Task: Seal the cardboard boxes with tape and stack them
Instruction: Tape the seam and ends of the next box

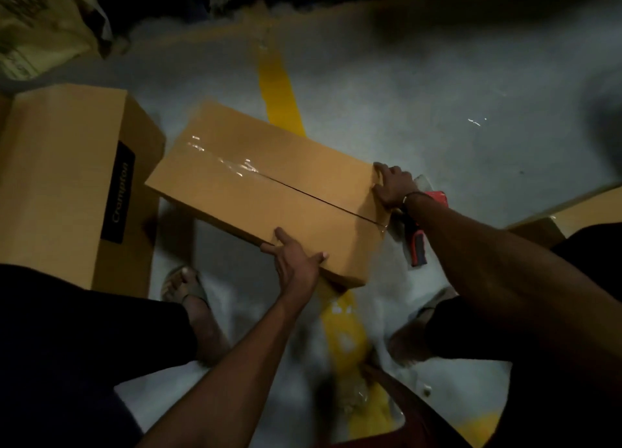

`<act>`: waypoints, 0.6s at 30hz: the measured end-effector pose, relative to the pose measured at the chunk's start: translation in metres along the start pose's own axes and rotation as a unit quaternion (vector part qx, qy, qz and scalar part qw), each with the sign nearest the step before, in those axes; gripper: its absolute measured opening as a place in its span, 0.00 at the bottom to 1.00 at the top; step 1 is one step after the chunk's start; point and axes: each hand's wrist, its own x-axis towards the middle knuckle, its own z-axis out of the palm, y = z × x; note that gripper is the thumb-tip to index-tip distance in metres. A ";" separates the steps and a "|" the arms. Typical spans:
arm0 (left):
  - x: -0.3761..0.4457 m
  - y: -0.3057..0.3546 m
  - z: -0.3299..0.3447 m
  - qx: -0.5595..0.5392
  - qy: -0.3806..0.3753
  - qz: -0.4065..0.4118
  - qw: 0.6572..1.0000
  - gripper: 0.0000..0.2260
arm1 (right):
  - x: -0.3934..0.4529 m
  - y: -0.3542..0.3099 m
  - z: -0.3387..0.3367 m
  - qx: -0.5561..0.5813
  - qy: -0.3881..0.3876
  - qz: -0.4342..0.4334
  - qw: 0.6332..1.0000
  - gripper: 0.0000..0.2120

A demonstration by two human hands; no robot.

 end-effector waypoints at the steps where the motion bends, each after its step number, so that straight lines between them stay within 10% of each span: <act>1: 0.007 -0.001 -0.004 0.001 -0.008 0.008 1.000 0.50 | -0.003 0.002 0.005 0.004 0.015 0.002 1.000 0.32; 9: 0.092 0.000 -0.052 -0.017 0.004 0.112 0.994 0.48 | -0.044 0.023 0.030 0.025 0.025 0.003 0.999 0.37; 14: 0.096 0.015 -0.056 -0.004 0.083 0.113 0.990 0.26 | -0.080 0.009 0.058 0.072 0.026 -0.002 0.997 0.37; 18: 0.092 0.010 -0.052 0.026 0.020 0.114 0.993 0.32 | -0.100 -0.010 0.065 0.051 0.050 0.007 0.997 0.36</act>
